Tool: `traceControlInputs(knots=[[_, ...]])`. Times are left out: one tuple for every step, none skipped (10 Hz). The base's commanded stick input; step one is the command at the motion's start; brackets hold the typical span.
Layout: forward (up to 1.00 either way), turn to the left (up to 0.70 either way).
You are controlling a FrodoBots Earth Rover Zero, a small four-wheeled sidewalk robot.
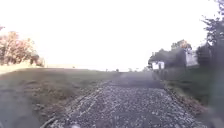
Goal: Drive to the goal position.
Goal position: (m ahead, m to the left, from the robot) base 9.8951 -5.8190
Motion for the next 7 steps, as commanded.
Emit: traceControlInputs(knots=[[0.70, 0.00], [0.70, 0.00], [0.70, 0.00], [0.70, -0.07], [0.70, -0.10], [0.70, -0.14], [0.70, -0.14]])
